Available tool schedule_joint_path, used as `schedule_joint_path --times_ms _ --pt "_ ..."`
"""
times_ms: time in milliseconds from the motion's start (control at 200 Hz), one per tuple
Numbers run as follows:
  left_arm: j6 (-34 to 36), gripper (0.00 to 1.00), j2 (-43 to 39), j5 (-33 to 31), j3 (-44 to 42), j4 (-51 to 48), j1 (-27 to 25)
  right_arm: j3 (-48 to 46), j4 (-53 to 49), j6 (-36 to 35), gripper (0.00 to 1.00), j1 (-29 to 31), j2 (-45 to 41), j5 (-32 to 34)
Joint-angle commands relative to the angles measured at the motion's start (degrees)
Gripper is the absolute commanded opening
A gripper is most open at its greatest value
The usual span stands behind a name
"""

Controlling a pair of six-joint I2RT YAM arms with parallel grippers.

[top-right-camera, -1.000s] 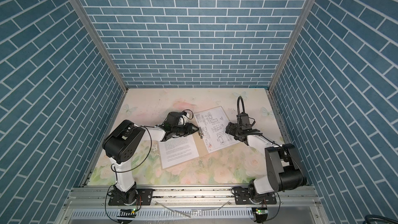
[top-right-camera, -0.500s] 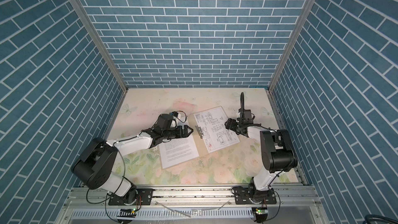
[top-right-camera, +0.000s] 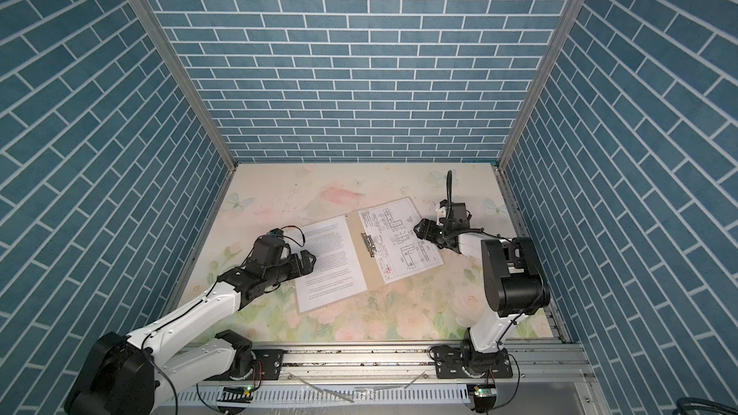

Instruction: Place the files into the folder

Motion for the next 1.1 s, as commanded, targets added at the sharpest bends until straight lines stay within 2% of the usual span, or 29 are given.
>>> schedule_joint_path --times_ms 0,200,295,780,1095 --pt "-2.22 1.00 -1.72 -0.81 -2.64 -5.86 1.47 -2.96 -2.45 0.09 0.78 -0.06 0.14 -1.60" --pt "-3.66 1.00 -3.87 0.75 -5.12 -7.93 2.91 -4.07 -3.96 0.55 0.76 -0.01 -1.45 -0.84" --pt "-3.25 1.00 -3.94 3.37 -6.39 -5.73 3.07 -4.46 -4.45 0.55 0.76 0.03 -1.74 -0.73" --pt "-0.82 1.00 3.28 13.35 -8.36 4.92 4.71 -6.00 -4.38 1.25 0.74 0.07 -2.97 -0.37" --pt "-4.59 1.00 -0.99 16.99 -10.32 8.10 6.18 -6.53 -4.35 2.03 0.72 0.09 -2.81 -0.81"
